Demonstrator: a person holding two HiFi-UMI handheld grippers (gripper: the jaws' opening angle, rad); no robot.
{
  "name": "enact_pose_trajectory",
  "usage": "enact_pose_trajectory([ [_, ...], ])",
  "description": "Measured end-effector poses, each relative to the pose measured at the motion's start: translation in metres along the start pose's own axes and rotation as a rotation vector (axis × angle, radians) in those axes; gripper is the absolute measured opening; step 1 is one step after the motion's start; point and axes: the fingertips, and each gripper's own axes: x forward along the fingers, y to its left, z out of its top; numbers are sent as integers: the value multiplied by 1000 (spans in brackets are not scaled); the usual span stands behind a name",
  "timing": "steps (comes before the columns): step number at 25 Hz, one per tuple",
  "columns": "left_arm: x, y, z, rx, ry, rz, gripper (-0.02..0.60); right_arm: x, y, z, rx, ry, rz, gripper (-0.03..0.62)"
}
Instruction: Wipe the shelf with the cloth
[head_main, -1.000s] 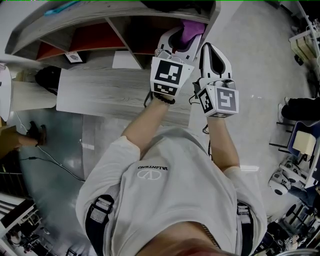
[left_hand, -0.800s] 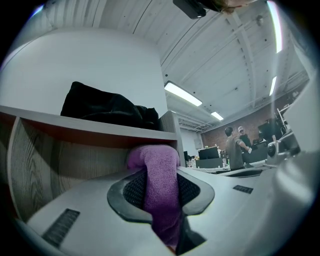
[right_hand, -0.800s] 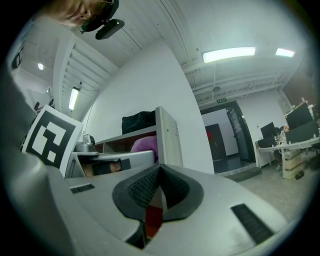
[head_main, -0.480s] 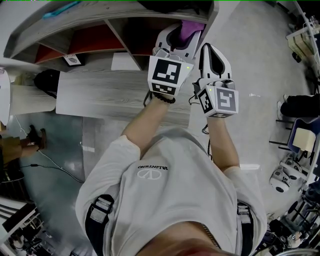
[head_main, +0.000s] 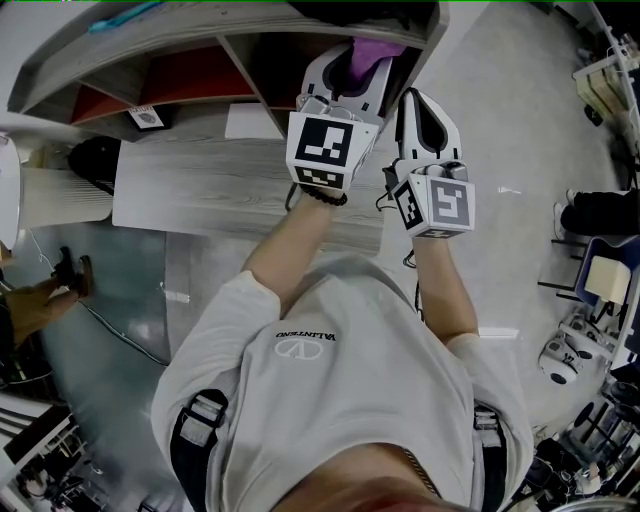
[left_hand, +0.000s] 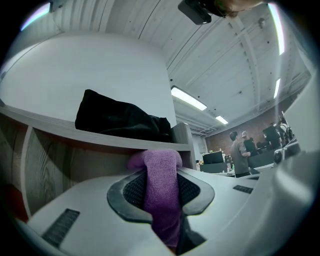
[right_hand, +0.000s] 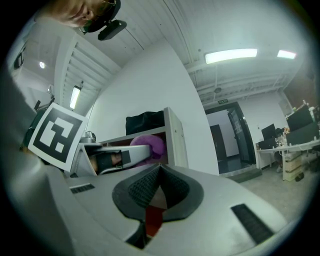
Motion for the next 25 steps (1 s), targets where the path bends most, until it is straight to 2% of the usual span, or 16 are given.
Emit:
enact_pose_trajectory([
  [14, -20, 48, 0, -11, -9, 61, 103, 13, 26, -10, 1, 18, 16, 2],
  [25, -35, 81, 1, -10, 1, 99, 103, 32, 57, -15, 3, 35, 62, 1],
])
